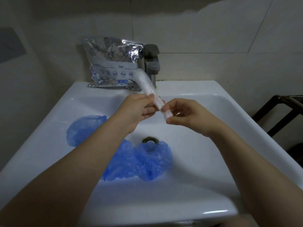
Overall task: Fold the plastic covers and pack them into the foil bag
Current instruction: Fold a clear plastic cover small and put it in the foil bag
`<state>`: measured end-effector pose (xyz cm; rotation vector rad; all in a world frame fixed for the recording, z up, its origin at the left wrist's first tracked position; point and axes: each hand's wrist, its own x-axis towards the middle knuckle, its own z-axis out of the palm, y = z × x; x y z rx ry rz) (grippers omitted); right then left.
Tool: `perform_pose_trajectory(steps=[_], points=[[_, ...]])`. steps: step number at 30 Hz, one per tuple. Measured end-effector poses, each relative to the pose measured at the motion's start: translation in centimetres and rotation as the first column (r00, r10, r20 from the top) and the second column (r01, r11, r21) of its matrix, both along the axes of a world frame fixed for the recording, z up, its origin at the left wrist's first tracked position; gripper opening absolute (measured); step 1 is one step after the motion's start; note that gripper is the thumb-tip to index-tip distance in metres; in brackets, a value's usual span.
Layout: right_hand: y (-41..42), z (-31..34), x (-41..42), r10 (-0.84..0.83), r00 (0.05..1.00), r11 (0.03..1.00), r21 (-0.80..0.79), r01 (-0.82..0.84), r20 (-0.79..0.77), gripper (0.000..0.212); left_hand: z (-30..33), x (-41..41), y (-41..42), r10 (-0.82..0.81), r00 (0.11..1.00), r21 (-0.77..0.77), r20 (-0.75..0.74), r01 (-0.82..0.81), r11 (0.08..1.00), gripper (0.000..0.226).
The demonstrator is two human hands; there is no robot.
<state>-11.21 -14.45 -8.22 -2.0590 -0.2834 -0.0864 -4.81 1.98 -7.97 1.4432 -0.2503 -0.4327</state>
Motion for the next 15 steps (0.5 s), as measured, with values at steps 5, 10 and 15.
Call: perform_pose_trajectory(steps=[5, 10, 15], points=[[-0.3, -0.2, 0.2, 0.001, 0.999, 1.000, 0.026, 0.000, -0.049, 0.019, -0.3, -0.2, -0.1, 0.006, 1.000, 0.028, 0.013, -0.006, 1.000, 0.020], [-0.2, -0.5, 0.6, -0.122, 0.992, 0.988, 0.087, 0.125, -0.045, 0.015, -0.5, -1.0, -0.9, 0.005, 0.999, 0.055, 0.040, -0.007, 0.998, 0.019], [0.7, -1.2, 0.9, -0.236, 0.964, 0.960, 0.127, 0.251, -0.120, 0.019, -0.8, -1.1, -1.2, 0.002, 0.999, 0.106, 0.033, -0.006, 0.994, 0.019]])
